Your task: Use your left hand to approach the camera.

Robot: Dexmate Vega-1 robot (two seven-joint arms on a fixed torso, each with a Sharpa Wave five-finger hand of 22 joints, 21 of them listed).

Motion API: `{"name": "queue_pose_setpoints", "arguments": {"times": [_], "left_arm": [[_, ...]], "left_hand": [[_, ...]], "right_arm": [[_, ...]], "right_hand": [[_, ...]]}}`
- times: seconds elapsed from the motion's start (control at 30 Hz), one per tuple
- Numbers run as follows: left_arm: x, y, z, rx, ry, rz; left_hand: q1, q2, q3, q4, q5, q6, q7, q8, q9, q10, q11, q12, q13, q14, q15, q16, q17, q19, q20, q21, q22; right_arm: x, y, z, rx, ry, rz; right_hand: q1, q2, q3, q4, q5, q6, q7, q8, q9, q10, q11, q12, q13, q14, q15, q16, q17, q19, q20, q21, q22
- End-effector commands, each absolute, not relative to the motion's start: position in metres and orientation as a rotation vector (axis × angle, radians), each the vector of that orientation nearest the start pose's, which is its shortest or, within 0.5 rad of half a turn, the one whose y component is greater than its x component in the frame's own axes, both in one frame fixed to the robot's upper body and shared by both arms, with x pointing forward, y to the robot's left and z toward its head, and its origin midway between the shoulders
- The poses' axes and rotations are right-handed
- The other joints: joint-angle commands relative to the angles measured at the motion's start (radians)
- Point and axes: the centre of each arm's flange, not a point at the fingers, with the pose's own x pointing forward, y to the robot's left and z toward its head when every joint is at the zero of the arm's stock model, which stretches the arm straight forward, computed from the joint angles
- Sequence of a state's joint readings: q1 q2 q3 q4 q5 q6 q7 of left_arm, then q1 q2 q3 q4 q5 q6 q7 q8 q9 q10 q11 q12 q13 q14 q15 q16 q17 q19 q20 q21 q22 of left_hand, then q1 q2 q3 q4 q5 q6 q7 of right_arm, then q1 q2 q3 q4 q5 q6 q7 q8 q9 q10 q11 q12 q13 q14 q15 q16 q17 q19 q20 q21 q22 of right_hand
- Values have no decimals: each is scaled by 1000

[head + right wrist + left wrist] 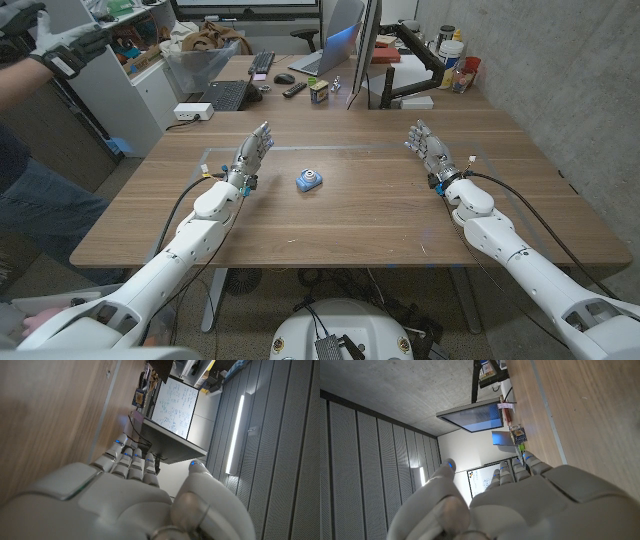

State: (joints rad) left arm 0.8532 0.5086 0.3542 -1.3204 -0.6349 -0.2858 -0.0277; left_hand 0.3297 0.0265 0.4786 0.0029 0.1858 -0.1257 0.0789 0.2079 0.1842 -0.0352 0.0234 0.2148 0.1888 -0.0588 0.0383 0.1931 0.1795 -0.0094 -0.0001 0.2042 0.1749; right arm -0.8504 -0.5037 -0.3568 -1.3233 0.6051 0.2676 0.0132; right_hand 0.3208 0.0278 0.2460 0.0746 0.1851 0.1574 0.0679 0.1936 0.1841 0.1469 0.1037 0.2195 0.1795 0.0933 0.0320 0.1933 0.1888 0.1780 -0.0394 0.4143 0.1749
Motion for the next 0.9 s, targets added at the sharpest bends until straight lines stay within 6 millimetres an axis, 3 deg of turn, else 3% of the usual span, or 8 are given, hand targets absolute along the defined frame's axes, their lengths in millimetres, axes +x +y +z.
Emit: {"name": "queue_pose_setpoints", "arguments": {"times": [0.03, 0.9], "left_arm": [[647, 287, -24, -26, -600, -208], [645, 291, -21, 3, -589, -206]], "left_hand": [[10, 2, 7, 0, 7, -6, -2, 6, 3, -3, -4, 7, 2, -8, -4, 6, 5, 11, -4, 7, 5], [20, 18, 14, -6, 6, 35, -18, 13, 2, 34, -11, 14, 2, 24, -16, 10, 5, 31, -5, 11, 6]], "right_arm": [[649, -284, -26, -19, -589, 181], [644, -275, -24, -45, -620, 154]], "right_hand": [[10, 0, 5, 0, 3, 10, 2, 6, 2, 11, 2, 5, 5, 11, -2, 8, 2, 7, -13, 4, 2], [6, 4, 2, -3, 0, 27, -3, 10, 2, 26, -2, 7, 6, 24, -3, 11, 2, 9, -12, -7, 2]]}}
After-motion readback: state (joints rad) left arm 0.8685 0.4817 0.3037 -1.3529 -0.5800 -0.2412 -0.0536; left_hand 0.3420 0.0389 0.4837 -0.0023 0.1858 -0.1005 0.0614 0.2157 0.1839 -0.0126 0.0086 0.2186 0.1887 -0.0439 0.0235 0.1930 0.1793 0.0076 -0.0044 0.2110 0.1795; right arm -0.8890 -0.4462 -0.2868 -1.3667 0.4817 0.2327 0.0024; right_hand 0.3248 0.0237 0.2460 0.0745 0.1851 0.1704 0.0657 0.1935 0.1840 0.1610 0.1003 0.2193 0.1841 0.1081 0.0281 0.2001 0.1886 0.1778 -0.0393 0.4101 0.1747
